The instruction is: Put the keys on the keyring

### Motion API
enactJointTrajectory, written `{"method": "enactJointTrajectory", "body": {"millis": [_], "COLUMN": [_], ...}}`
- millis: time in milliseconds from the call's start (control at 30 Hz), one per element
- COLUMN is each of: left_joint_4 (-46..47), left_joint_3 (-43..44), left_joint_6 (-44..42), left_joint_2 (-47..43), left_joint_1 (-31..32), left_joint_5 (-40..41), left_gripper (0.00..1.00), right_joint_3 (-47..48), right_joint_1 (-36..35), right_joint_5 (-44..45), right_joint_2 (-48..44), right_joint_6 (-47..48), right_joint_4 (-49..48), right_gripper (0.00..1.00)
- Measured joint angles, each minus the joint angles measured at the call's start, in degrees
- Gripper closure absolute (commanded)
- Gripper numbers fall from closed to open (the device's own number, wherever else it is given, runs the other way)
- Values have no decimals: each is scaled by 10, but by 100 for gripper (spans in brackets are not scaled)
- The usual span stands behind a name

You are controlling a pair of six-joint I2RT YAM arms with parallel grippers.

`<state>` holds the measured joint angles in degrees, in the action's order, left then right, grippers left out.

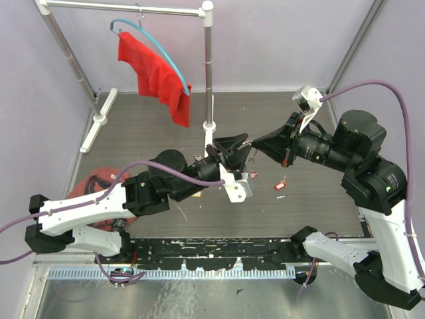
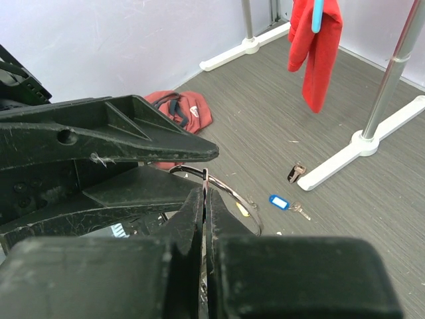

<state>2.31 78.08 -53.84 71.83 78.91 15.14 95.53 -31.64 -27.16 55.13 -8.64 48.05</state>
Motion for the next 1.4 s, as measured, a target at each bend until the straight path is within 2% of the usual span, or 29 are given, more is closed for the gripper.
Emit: {"method": "enactJointTrajectory", "body": {"millis": [233, 400, 500, 533, 633, 667, 700, 767, 833, 900, 1133, 1267, 1400], "left_joint_4": [0, 0, 0, 0, 0, 0, 0, -1, -7, -15, -28, -30, -31], "left_joint_3": [0, 0, 0, 0, 0, 0, 0, 0, 0, 0, 0, 0, 0], "left_joint_6": [-9, -15, -17, -19, -21, -21, -20, -19, -16, -16, -15, -16, -17], "left_joint_2": [5, 5, 5, 5, 4, 4, 4, 3, 3, 3, 3, 3, 5], "left_joint_1": [0, 3, 5, 5, 7, 8, 9, 10, 12, 14, 14, 16, 16], "left_joint_5": [0, 0, 2, 1, -3, -5, -7, -11, -13, -13, -10, -4, 12], "left_gripper": [67, 83, 99, 100, 100, 100, 100, 100, 100, 100, 100, 100, 100], "right_joint_3": [0, 0, 0, 0, -1, -1, -2, -3, -4, -7, -45, -53, -76], "right_joint_1": [0, 0, 0, 0, 0, 0, 0, 0, 0, 0, 0, 0, 0], "right_joint_5": [-4, -7, -7, -7, -7, -7, -6, -5, 2, 15, 96, 123, 136], "right_joint_2": [0, 0, -1, -2, -5, -5, -7, -10, -16, -24, -92, -124, -130], "right_joint_6": [-8, -10, -12, -12, -13, -14, -14, -17, -20, -19, -17, -5, 5], "right_joint_4": [-1, -4, -4, -4, -4, -4, -4, -4, -12, -22, -55, -73, -85], "right_gripper": [99, 99, 99, 99, 99, 94, 80, 61, 51, 46, 44, 49, 50]}}
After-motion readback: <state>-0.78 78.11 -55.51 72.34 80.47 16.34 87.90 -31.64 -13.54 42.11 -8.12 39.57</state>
